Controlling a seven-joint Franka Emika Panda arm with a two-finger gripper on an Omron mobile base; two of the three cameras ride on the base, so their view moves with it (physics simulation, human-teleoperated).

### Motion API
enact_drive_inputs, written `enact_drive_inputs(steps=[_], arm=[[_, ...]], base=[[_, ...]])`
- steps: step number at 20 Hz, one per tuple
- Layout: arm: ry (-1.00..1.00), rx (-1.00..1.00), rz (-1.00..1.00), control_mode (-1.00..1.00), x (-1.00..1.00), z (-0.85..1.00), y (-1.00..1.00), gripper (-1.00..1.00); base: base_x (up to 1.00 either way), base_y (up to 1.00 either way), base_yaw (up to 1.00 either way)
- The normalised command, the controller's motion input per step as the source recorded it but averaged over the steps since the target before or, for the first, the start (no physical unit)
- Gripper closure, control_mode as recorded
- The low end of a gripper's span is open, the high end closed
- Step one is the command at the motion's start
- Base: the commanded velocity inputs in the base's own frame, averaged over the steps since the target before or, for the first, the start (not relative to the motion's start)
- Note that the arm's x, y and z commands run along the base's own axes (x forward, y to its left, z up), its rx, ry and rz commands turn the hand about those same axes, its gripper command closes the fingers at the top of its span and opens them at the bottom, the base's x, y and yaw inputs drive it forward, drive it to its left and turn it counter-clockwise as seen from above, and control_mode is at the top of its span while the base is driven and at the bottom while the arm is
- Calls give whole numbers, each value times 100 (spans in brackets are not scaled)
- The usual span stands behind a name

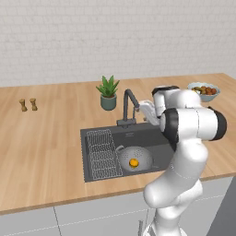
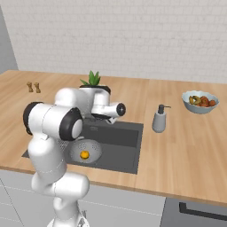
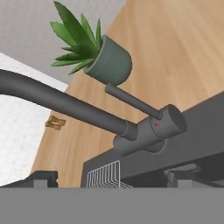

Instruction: Put the colander in the sink, put the tangerine in the colander, and turn on the sink faucet and pour water over the colander.

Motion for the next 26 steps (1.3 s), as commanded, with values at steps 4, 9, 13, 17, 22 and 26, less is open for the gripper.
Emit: enact_drive_inputs(steps=[4, 9, 13, 17, 22, 26], arm=[[0, 3, -4, -100, 28, 0, 0, -100], [0, 1, -5, -100, 27, 0, 7, -100], [0, 0, -5, -100, 26, 0, 13, -100], [0, 0, -5, -100, 20, 0, 4, -100], [0, 0, -5, -100, 12, -1, 0, -100], [0, 0, -5, -100, 13, -8, 0, -100]], base=[[0, 0, 0], [0, 0, 0], [0, 0, 0], [0, 0, 0], [0, 0, 0], [0, 0, 0]])
